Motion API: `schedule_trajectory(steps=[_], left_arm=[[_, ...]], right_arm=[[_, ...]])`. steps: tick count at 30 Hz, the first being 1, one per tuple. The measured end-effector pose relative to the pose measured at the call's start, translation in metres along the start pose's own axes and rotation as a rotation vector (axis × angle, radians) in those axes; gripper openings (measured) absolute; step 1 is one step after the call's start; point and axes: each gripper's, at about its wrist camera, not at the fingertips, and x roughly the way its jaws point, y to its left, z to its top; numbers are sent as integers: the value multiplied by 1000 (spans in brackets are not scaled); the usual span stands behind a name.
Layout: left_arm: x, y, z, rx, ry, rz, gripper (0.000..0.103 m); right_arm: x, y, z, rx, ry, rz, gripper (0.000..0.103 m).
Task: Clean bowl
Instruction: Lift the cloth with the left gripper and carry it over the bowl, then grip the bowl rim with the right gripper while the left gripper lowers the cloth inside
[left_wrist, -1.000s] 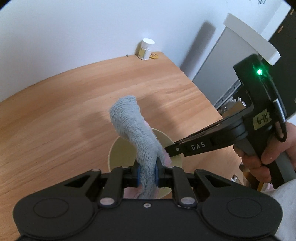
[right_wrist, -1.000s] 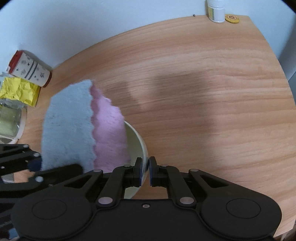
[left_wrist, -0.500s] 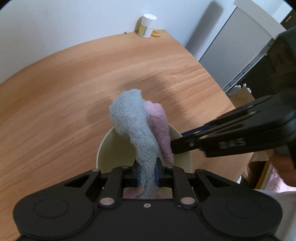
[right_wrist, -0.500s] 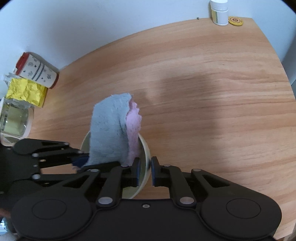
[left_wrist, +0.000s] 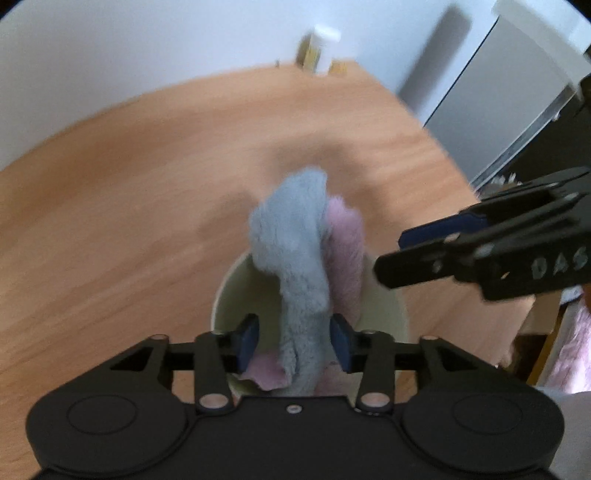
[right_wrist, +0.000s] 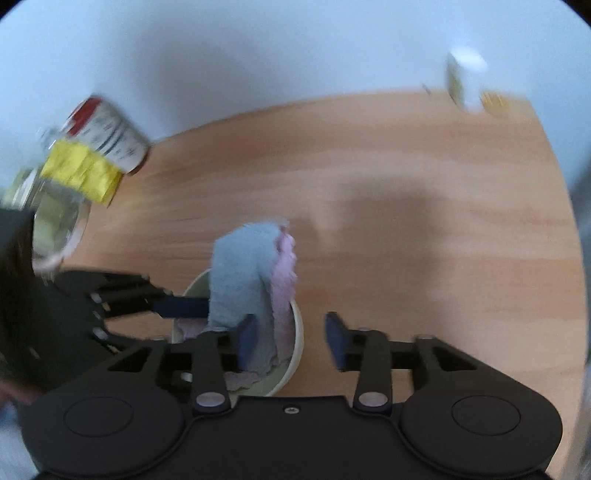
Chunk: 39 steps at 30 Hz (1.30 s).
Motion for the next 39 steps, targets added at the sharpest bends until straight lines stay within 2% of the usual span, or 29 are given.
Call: schedule_trajectory(steps=[4,7,10,13,15,17,22,26,31,34,36,39], left_arm=[[-26,6,-7,-22,-35,67,44],[-35,16,-13,-68,-39,58,46],[-32,26,-18,-118,-30,100,46],[-27,35,-22,-148,-23,84,46],[-17,42,-24,-168,-11,73,46],[-7,49,-26,-188,0,62,36],[-5,55,-32,-223,-11,32,33],[-2,58,-35,-238,-7,-25,14],[3,45,-33,-178,-1,14,12],[1,43,-35,-162,2,26,12],[-1,42,-36,-155,5,31,12],[-2,37,-35,-103,-3,53,12]], right_arm=[[3,24,-3,-223,9,25,55],[12,34,-3,-303,32,34,55],[21,45,-3,-376,41,26,55],[33,53,-3,-451,45,-14,55],[40,56,-4,-474,46,-18,55],[45,60,-3,-497,41,-18,55],[57,68,3,-545,39,-29,51],[64,71,6,-582,58,-24,35],[71,73,0,-635,97,-34,18],[69,74,3,-608,82,-31,14],[58,73,7,-573,40,-18,14],[51,73,11,-565,6,11,14]])
